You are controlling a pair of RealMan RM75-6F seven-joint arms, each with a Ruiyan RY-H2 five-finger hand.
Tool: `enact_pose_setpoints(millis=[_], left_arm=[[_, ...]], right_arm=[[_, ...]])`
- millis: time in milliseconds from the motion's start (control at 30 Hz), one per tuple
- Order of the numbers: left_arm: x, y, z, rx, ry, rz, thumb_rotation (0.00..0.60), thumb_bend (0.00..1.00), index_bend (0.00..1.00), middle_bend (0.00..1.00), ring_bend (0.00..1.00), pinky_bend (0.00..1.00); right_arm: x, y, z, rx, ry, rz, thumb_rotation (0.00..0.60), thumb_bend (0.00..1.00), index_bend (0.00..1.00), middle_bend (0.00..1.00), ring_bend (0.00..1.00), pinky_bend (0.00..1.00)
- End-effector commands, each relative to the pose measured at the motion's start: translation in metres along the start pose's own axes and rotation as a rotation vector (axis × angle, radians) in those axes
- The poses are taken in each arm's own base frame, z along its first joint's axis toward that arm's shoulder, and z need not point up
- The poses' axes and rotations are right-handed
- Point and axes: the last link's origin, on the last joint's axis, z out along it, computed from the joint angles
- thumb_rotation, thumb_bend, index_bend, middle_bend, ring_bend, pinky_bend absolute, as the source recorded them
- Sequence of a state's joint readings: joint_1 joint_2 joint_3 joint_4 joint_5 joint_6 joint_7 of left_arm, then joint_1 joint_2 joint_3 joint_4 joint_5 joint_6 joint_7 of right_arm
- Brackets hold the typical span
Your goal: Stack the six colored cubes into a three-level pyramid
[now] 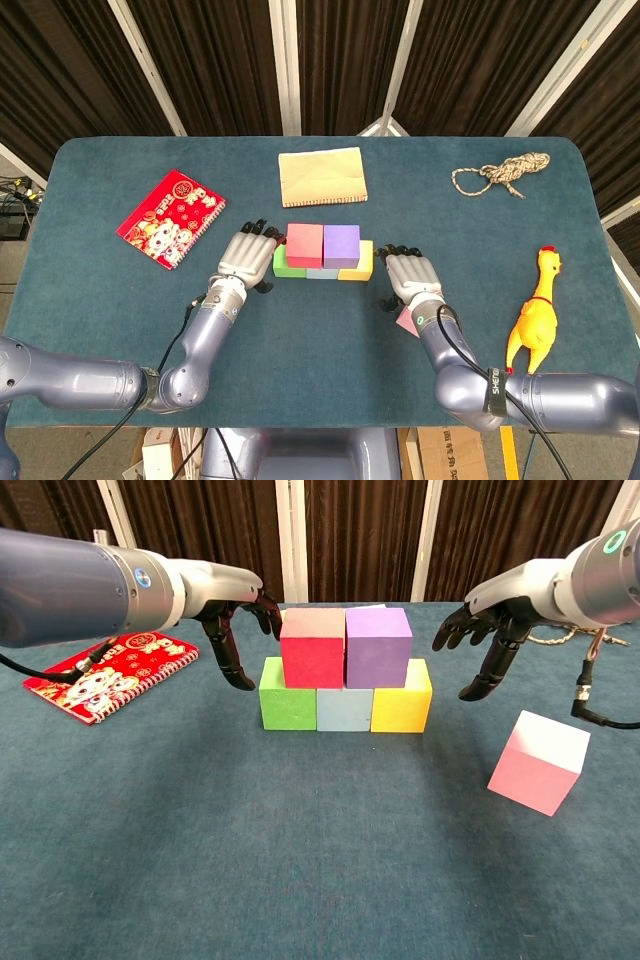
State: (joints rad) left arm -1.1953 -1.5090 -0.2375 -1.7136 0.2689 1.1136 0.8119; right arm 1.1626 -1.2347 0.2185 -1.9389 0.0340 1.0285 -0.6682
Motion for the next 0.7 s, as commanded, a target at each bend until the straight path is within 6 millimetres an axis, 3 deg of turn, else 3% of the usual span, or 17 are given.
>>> enact_pose_setpoints(millis=[33, 700], left_arm=[[0.000, 0.000, 0.000, 0.000, 0.001, -0.003, 0.600, 0.29, 0.23, 0.13, 0.01, 0.09], [0.001, -0.002, 0.001, 0.003, 0.007, -0.003, 0.600, 0.29, 0.23, 0.13, 0.01, 0.09]], right_arm=[[0.000, 0.000, 0.000, 0.002, -0.001, 0.000, 0.600, 0.34, 0.15, 0.09, 0.00, 0.00], [-0.001, -0.014, 0.000, 0.024, -0.005, 0.000, 0.600, 0.34, 0.15, 0.09, 0.00, 0.00]])
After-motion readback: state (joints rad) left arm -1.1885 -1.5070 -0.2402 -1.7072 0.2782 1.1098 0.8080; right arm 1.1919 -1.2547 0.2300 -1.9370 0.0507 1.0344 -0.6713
